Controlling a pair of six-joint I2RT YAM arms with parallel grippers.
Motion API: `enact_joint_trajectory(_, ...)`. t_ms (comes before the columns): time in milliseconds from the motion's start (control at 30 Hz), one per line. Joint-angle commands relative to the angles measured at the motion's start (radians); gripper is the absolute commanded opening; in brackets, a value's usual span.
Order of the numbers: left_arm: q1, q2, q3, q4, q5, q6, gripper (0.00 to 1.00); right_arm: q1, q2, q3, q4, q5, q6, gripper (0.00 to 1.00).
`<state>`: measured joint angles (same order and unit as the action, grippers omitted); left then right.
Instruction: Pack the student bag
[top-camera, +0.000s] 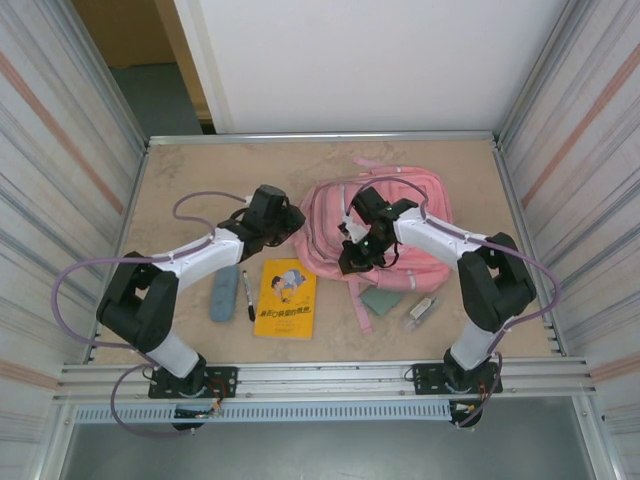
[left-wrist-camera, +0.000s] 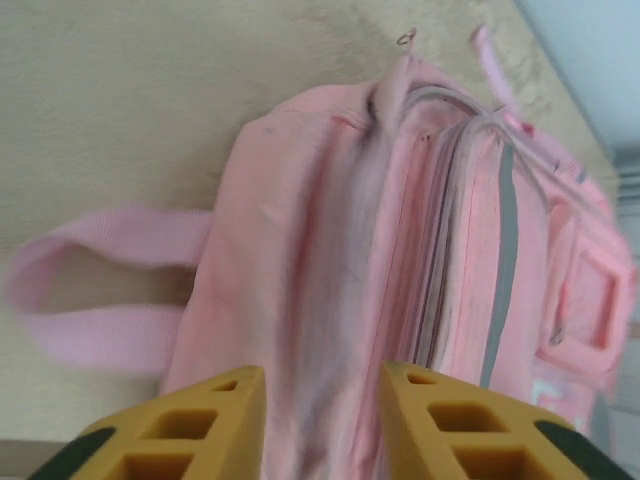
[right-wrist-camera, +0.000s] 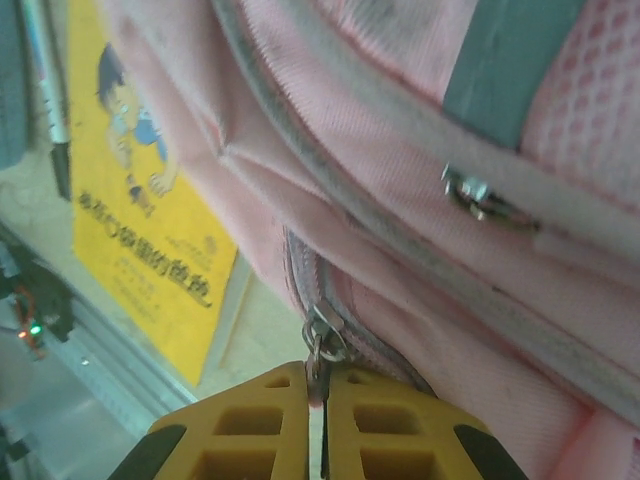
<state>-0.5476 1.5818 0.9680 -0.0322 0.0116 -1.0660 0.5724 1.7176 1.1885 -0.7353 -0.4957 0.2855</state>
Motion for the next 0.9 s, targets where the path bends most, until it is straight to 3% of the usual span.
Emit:
enact_joint_trajectory(0,0.026,-0.089,-0.036,-0.019,0.079,0.1,0.4,-0.027,0.039,0.071,0.015,0.038,-0.071,0.08)
enact_joint_trajectory(167,0.01,-0.196,-0.045,-0.104,0.141,0.253,0.45,-0.031,0.047,0.075,0.033,-0.017,-0.054,0.17)
enact_joint_trajectory(233,-0.039,-0.209,-0.033,-0.143,0.144,0.305,0.5,-0.035,0.03,0.073,0.033,-0.036,-0.044,0.22)
enact_joint_trajectory(300,-0.121,-0.192,-0.004,-0.189,0.098,0.358,0.52,-0.045,-0.003,0.061,0.029,-0.013,-0.023,0.34)
enact_joint_trajectory(400,-0.19,-0.122,0.041,-0.233,0.074,0.383,0.52,-0.077,-0.068,0.018,0.016,0.035,-0.001,0.4)
enact_joint_trajectory(700,-0.29,0.078,0.166,-0.304,0.083,0.376,0.52,-0.123,-0.202,-0.082,-0.018,0.261,-0.055,0.45)
enact_joint_trajectory(867,-0.317,0.157,0.234,-0.336,0.082,0.367,0.5,-0.126,-0.225,-0.098,-0.003,0.289,-0.043,0.45)
